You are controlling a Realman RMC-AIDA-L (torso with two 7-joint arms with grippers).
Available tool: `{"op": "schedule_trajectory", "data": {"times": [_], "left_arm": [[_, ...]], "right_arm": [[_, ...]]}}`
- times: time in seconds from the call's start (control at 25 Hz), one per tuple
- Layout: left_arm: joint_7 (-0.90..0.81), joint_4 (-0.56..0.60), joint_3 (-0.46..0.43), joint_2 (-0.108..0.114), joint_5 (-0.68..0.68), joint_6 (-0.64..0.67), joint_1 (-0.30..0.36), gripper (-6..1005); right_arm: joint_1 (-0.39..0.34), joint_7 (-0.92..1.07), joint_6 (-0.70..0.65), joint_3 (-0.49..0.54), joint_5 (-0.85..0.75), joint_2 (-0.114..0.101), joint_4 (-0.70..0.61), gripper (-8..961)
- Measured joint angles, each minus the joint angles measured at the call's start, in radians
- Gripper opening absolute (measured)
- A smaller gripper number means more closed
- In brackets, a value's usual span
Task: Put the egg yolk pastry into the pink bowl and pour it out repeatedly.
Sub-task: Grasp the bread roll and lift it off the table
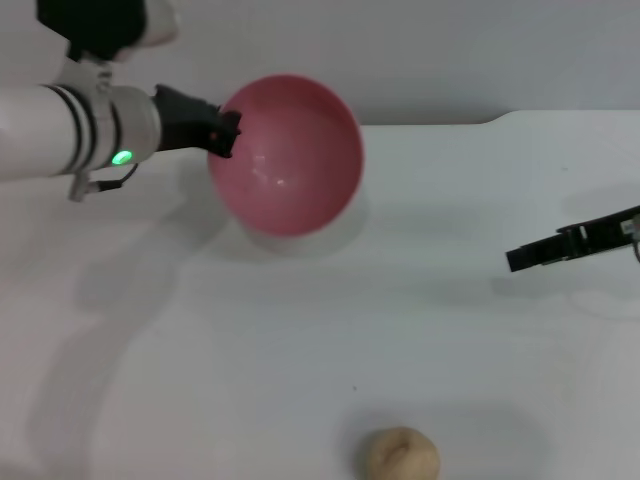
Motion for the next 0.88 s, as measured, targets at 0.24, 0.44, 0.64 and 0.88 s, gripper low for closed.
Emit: {"op": "schedule_trajectory", "data": {"times": [0.24,0.44,0.64,0.88], "left_arm": [[-0.051,0.013,-0.205,0.007,0.008,0.349,-0.069,0],[-0.078,0.067,-0.344,0.012,0.074,0.622,-0.115,0],[-0.164,0.124,-0.393,0.016,0.164,0.781,-0.127,-1],[-0.218,0.150,-0.402,0.011,0.264,0.878,-0.142,-1]], "right_arm": [[0.009,-0.010,-0.004,-0.085,0.038,0.000,0.001,459],[0.023,-0.015,-0.004,-0.176,0.086,0.000,0.009,455],[0.027,-0.088,-0.016,-0.286,0.131,0.000,0.043,451],[0.030,-0.150,-0.052,-0.469,0.181,0.003,0.058,446]]}}
